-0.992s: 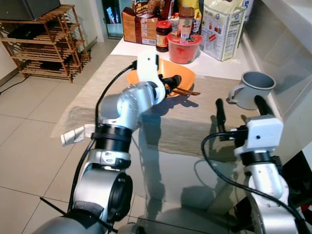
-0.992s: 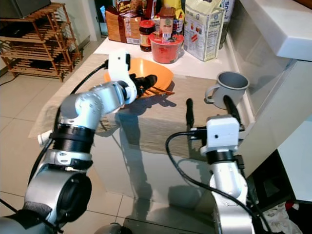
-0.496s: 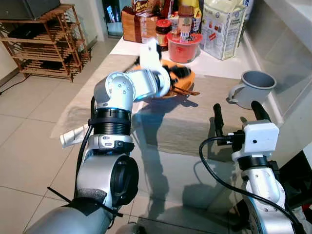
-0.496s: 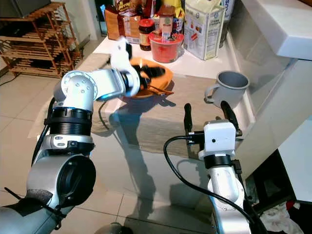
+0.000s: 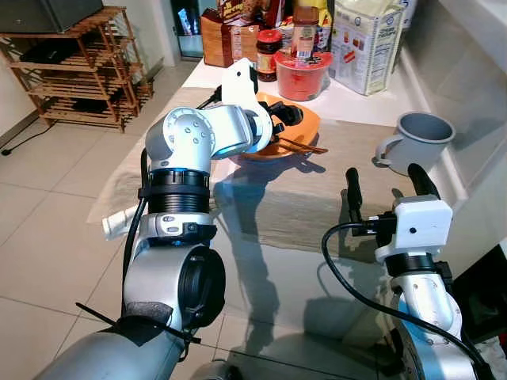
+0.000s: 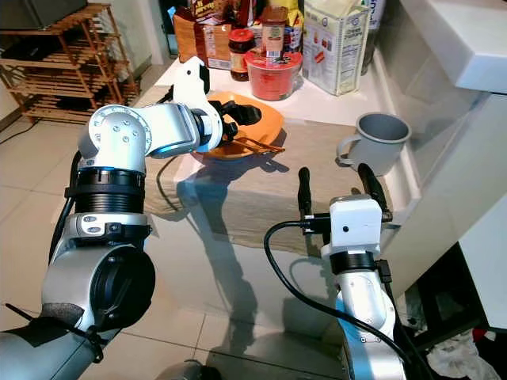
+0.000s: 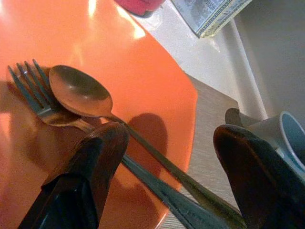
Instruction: Setting the table
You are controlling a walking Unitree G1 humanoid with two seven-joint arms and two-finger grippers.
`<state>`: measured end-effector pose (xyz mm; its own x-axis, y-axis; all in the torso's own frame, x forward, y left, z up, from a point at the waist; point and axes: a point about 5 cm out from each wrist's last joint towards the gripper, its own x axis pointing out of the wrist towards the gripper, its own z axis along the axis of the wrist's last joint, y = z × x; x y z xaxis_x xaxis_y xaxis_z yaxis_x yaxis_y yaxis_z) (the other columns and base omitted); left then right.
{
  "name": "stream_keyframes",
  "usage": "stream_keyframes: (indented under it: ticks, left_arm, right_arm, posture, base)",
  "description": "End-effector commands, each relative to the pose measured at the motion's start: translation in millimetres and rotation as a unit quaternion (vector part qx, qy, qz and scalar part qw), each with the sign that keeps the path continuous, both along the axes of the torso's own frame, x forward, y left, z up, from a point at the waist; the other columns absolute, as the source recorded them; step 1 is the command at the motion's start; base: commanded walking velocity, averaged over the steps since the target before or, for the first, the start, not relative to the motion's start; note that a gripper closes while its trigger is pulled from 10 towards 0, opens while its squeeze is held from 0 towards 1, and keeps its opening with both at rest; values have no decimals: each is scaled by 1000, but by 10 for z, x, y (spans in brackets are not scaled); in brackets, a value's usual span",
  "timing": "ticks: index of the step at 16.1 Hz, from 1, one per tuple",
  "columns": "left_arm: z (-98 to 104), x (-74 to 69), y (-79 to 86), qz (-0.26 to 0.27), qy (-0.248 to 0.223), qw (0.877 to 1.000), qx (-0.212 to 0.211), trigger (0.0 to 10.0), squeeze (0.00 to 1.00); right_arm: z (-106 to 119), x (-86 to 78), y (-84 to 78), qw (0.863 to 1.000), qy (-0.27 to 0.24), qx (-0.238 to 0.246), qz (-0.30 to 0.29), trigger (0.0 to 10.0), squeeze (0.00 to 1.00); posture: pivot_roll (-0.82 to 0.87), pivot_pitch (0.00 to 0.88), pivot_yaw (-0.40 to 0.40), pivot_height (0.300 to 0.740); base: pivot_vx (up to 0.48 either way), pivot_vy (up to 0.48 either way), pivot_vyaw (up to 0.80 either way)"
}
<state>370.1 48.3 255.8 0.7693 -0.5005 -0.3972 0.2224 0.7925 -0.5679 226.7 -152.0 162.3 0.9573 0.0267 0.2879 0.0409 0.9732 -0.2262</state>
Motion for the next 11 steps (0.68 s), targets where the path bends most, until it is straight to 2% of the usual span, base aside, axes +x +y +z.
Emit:
stream_keyframes:
  ticks: [1,6,11]
  left_arm:
    - [1,-13,-3,2,4,1000,9,10000,0]
    - [-29,-24,-1,0,12,1000,22,10000,0]
    - [-134,-35,93,-7,22,997,67,10000,0]
  right_arm:
    - [5,-18,-1,1000,-1,-2,-4,10000,0]
    - [-4,-39,-5,1000,1,-4,-7,10000,0]
    - [-17,-60,-8,1000,3,-4,-11,10000,0]
  posture:
    - [-59,0,78,718]
    - [-66,0,87,718]
    - [-69,0,98,718]
  base:
    - [0,0,0]
    - [0,0,0]
    - [0,0,0]
